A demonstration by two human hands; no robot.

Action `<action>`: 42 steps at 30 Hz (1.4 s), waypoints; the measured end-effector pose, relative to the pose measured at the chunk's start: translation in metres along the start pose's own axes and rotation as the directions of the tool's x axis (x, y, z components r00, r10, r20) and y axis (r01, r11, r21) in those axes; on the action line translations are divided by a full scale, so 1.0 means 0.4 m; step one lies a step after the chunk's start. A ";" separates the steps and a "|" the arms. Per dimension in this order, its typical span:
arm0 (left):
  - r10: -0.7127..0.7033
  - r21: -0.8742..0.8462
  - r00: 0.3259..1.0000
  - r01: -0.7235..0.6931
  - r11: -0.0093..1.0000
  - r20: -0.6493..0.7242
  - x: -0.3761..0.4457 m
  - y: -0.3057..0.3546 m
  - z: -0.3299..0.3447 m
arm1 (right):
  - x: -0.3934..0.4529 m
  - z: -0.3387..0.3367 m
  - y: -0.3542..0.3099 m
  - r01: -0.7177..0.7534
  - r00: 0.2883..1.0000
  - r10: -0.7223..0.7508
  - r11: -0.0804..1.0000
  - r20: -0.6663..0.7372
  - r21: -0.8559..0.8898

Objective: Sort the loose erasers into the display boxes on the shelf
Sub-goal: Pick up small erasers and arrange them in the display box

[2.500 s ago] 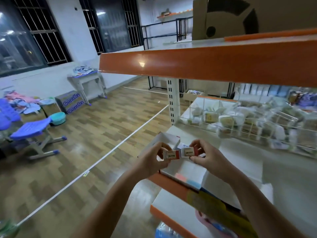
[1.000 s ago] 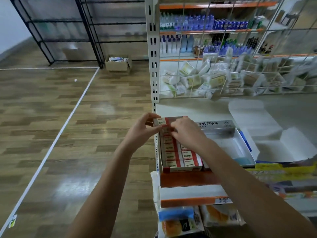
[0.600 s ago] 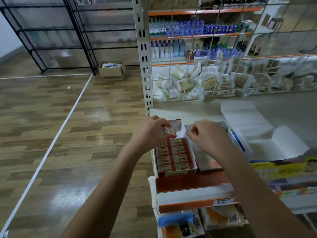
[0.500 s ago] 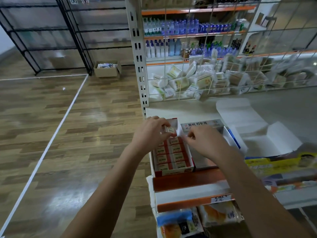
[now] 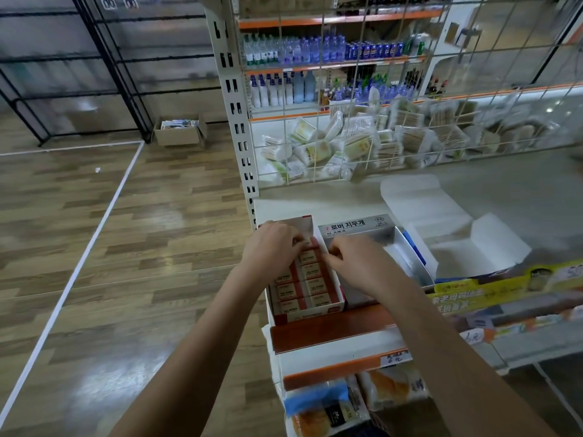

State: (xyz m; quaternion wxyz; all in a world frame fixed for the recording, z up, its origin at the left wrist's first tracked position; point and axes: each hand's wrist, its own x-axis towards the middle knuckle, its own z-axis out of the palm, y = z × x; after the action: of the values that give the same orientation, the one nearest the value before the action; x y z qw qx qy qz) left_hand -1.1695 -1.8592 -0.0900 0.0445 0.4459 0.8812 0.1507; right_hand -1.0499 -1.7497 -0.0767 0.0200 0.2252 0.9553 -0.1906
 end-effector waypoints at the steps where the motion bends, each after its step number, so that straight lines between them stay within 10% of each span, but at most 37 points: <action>1: -0.005 0.002 1.000 0.005 1.000 0.000 0.003 -0.001 0.000 | -0.002 0.000 -0.001 -0.002 1.000 0.002 1.000 0.000 0.007; 15: 0.212 0.107 0.971 -0.201 0.974 -0.109 0.094 0.228 -0.061 | -0.034 -0.169 0.191 0.074 0.928 -0.098 0.994 -0.359 -0.080; 28: 0.521 0.210 0.839 -0.544 0.813 0.156 0.280 0.926 0.119 | -0.312 -0.383 0.785 -0.394 0.886 0.342 0.911 -0.312 -0.120; 42: 0.499 0.038 0.849 -0.512 0.858 0.175 0.501 1.421 0.368 | -0.461 -0.498 1.309 -0.543 0.793 0.515 0.840 -0.326 0.007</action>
State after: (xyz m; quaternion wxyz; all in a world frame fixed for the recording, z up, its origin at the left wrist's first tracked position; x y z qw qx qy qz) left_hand -0.8189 -1.3493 -0.0454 0.0549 0.6741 0.7317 0.0842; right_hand -0.6455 -1.3209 -0.0554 -0.0704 0.5097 0.8520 -0.0969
